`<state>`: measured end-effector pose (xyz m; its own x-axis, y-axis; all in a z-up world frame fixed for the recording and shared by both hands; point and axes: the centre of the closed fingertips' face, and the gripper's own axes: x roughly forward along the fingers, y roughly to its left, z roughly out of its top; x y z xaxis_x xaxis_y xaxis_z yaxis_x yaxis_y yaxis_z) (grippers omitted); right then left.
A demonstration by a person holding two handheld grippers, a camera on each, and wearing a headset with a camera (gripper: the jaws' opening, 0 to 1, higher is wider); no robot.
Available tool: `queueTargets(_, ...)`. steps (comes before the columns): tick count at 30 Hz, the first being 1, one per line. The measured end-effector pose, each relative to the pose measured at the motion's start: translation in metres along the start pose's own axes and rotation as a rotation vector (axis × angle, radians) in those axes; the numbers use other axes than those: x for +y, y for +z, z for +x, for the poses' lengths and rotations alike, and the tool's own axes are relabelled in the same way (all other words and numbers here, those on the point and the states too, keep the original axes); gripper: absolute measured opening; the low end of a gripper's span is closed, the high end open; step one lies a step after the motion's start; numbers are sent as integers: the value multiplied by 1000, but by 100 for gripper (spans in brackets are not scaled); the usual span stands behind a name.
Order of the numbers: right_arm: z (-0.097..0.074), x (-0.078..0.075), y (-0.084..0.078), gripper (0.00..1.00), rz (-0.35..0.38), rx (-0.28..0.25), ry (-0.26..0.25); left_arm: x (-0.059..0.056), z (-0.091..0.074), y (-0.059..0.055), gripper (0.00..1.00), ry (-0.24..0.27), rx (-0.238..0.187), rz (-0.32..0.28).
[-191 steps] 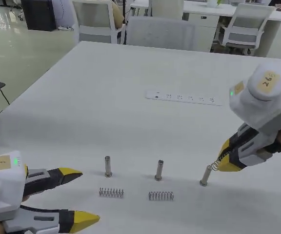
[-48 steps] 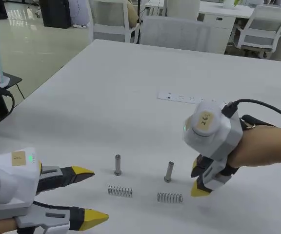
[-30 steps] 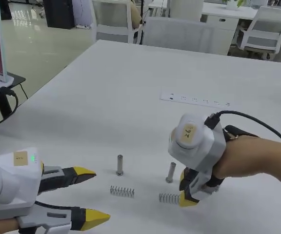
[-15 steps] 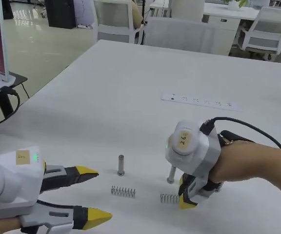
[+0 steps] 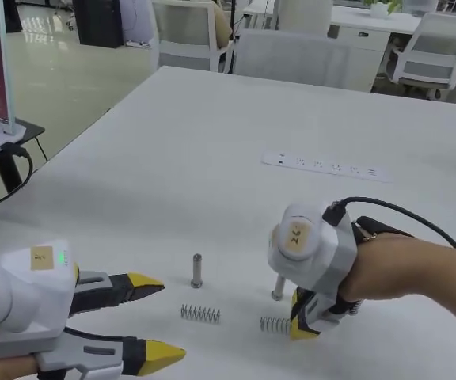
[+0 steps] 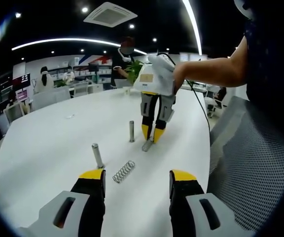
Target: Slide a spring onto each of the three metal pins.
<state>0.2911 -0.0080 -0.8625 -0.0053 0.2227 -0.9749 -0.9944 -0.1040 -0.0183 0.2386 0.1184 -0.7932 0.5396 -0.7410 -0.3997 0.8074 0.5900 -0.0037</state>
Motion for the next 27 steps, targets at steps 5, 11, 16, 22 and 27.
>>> queueTargets(5,-3,3,0,8,12,-7,-4,-4,3,2,45,-16,2,6)
queueTargets(11,-9,6,2,8,34,-22,0,-9,8,5,42,-40,3,16)
queueTargets(16,-17,10,8,8,38,-40,-3,-15,15,10,42,-69,7,37)
queueTargets(22,-30,17,20,8,41,-76,6,-21,23,15,42,-105,10,64)
queueTargets(27,-39,23,29,8,35,-105,15,-25,29,19,41,-132,5,78)
